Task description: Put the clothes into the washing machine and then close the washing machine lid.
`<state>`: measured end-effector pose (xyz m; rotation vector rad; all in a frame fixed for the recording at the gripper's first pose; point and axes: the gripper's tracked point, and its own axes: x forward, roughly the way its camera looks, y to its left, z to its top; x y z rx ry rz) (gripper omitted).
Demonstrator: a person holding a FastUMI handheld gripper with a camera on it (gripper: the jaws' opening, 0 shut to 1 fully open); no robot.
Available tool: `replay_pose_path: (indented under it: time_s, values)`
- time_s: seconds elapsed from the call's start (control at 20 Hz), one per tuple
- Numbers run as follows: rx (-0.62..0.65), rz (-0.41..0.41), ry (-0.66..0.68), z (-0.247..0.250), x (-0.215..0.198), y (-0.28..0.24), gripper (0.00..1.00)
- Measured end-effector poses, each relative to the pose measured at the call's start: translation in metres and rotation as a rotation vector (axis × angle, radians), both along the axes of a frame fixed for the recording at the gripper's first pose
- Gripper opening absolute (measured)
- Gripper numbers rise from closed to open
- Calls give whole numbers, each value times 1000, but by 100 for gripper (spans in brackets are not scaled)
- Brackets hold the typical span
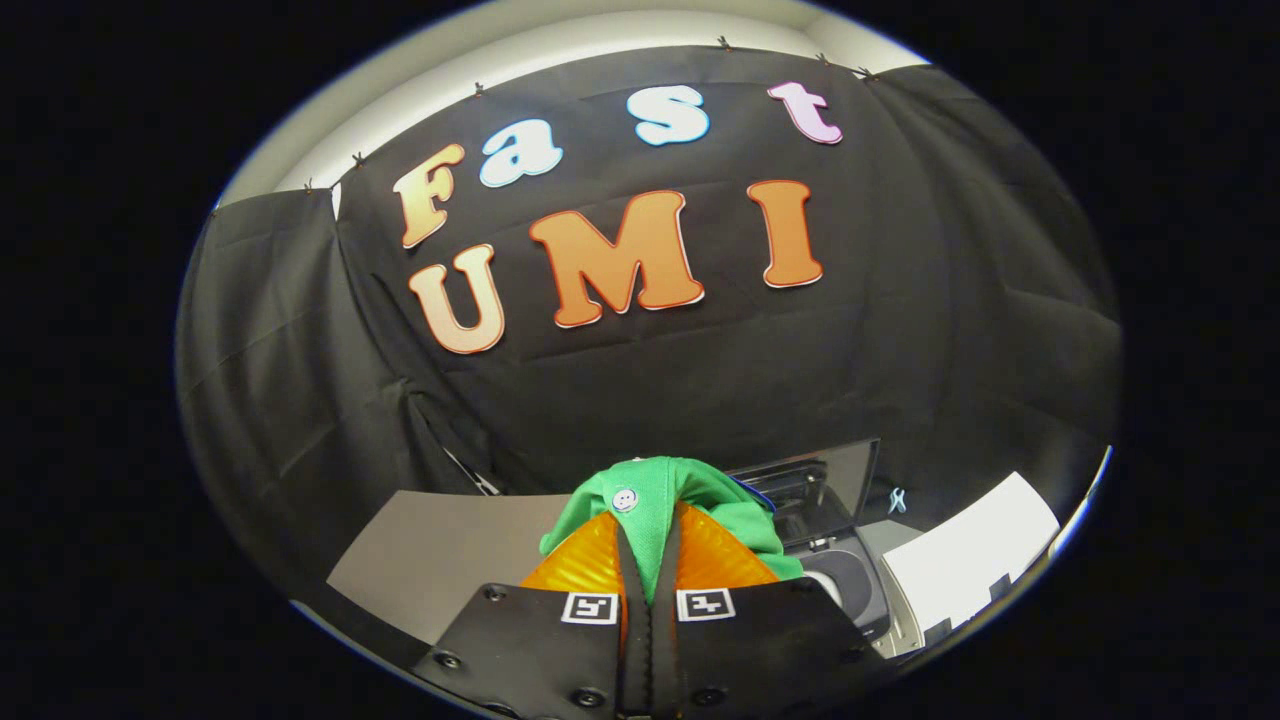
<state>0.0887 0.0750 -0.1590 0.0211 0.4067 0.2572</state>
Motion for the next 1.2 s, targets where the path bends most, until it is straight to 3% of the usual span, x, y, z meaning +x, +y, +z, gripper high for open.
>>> replay_pose_path:
  time_s: [0.55, 1.2]
  values:
    - [-62, -61, 152, -77, 34, -104, 8]
    - [-139, -54, 331, -193, 59, -147, 8]
